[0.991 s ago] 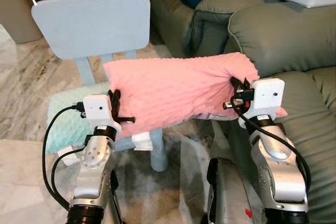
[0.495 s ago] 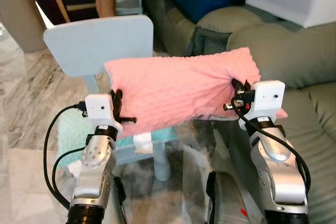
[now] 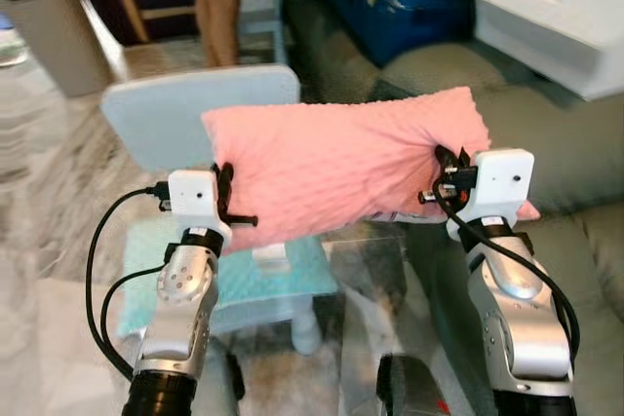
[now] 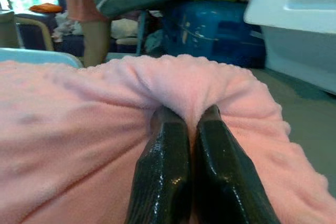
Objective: Move the pillow to the sofa
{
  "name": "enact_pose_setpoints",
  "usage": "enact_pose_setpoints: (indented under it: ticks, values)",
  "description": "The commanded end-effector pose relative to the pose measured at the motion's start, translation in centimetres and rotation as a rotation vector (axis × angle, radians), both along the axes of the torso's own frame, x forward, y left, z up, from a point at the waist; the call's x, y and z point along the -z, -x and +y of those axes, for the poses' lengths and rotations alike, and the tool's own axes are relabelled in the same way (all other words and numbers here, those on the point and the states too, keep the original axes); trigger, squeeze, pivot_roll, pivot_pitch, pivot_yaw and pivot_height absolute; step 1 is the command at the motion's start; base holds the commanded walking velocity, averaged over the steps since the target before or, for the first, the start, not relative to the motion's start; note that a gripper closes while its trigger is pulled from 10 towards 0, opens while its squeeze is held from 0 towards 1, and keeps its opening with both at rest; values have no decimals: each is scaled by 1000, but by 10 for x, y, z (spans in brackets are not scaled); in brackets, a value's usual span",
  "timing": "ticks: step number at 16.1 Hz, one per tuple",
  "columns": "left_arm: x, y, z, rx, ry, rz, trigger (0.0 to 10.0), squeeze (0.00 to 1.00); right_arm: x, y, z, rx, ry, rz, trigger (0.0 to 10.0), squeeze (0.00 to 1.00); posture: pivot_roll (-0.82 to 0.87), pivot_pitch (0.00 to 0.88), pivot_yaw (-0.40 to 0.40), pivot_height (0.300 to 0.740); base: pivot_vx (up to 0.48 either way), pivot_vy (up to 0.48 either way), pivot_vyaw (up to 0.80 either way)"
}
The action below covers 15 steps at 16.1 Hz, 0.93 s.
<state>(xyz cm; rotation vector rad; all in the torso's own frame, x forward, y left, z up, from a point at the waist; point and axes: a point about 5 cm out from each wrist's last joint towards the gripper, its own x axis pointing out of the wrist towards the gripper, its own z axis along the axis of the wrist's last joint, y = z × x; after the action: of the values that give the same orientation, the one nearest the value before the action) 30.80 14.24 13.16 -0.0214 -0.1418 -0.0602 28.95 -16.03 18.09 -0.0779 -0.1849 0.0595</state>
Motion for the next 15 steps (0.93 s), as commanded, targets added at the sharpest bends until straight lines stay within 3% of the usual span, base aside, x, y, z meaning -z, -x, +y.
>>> enact_pose_setpoints:
  ticks: [1,5,7,15]
  values:
    - [-1,-2,2,-12,-31,-10,10000,0,-9,2,0,5,-3,-39,10000,0,-181,39,40,666,0,0,0]
    - [0,-2,-6,36,13,11,10000,0,-9,2,1,6,-8,-43,10000,0,-180,41,44,717,0,0,0]
    - [-1,-1,-8,47,-27,2,10000,0,-10,3,2,7,-12,-44,10000,0,-178,43,47,740,0,0,0]
    - [0,0,-9,68,-18,14,10000,0,-9,3,4,4,-23,-40,10000,0,-172,49,53,740,0,0,0]
